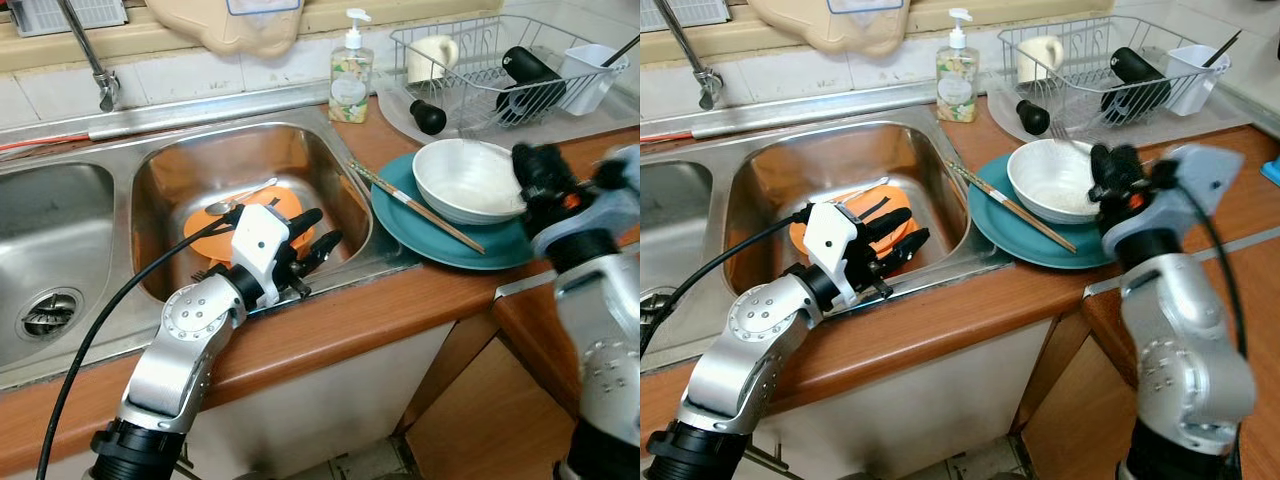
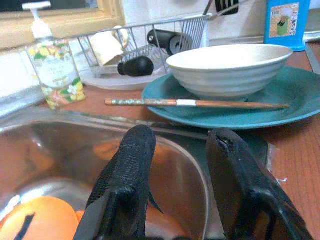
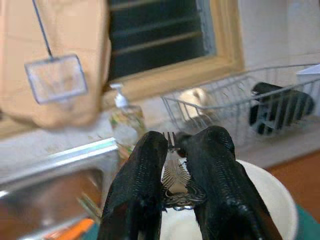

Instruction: Kitchen organization

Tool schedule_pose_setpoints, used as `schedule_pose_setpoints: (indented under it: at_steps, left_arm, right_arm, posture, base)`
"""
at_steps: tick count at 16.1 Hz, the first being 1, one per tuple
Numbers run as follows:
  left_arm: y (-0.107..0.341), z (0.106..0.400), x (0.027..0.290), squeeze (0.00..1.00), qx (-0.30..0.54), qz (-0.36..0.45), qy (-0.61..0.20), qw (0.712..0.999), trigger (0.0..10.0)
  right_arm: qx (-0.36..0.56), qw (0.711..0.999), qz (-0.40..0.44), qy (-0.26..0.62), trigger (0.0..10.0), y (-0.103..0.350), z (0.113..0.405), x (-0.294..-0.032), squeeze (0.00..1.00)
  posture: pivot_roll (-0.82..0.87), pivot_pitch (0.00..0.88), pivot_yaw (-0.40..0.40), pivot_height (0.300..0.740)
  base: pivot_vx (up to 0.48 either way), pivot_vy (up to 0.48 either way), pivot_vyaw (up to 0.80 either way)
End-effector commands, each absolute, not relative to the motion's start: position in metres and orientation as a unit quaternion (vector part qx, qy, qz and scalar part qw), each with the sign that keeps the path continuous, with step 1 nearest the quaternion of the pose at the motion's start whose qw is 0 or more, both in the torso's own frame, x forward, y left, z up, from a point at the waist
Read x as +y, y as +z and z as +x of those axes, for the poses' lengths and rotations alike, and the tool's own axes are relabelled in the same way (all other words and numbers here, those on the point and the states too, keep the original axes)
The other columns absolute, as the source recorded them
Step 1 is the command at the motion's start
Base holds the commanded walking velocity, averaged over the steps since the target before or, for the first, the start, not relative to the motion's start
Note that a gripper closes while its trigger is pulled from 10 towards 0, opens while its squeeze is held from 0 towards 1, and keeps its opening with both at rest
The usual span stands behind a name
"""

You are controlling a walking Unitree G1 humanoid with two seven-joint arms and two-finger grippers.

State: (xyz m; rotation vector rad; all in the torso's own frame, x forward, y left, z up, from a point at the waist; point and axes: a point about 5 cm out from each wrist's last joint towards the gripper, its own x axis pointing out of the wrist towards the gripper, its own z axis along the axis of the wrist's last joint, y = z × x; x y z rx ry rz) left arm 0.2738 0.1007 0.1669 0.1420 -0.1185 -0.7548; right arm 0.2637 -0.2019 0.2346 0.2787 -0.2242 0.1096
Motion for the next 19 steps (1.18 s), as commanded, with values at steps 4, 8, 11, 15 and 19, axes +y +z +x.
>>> schedule_pose_setpoints:
  at_steps: [4,8,11,15,19]
  left_arm:
    - [0.184,0.286,0.090,0.00,-0.136,0.249,-0.357,0.890,10.0]
    - [0.196,0.295,0.081,0.00,-0.185,0.313,-0.346,0.865,10.0]
    - [0.194,0.304,0.080,0.00,-0.194,0.354,-0.335,0.851,10.0]
    - [0.190,0.313,0.077,0.00,-0.195,0.374,-0.335,0.843,4.0]
    - [0.189,0.321,0.077,0.00,-0.194,0.389,-0.314,0.844,0.0]
  right_arm:
    - [-0.084,0.971,0.131,0.181,0.0,0.238,0.258,-0.173,0.00]
    - [-0.048,0.962,0.114,0.244,0.0,0.232,0.260,-0.147,0.00]
    - [-0.036,0.955,0.100,0.276,0.0,0.232,0.259,-0.132,0.00]
    - [-0.028,0.947,0.094,0.306,0.0,0.232,0.254,-0.115,0.00]
    - [-0.025,0.944,0.091,0.315,0.0,0.233,0.251,-0.111,0.00]
  posture:
    - [-0.18,0.000,0.034,0.740]
    - [-0.18,0.000,0.030,0.740]
    - [-0.19,0.000,0.036,0.740]
    - [-0.20,0.000,0.043,0.740]
    - [-0.21,0.000,0.051,0.740]
  base:
    - [0.000,0.000,0.00]
    - [0.000,0.000,0.00]
    - [0.000,0.000,0.00]
    - [0.000,0.000,0.00]
    - [0.000,0.000,0.00]
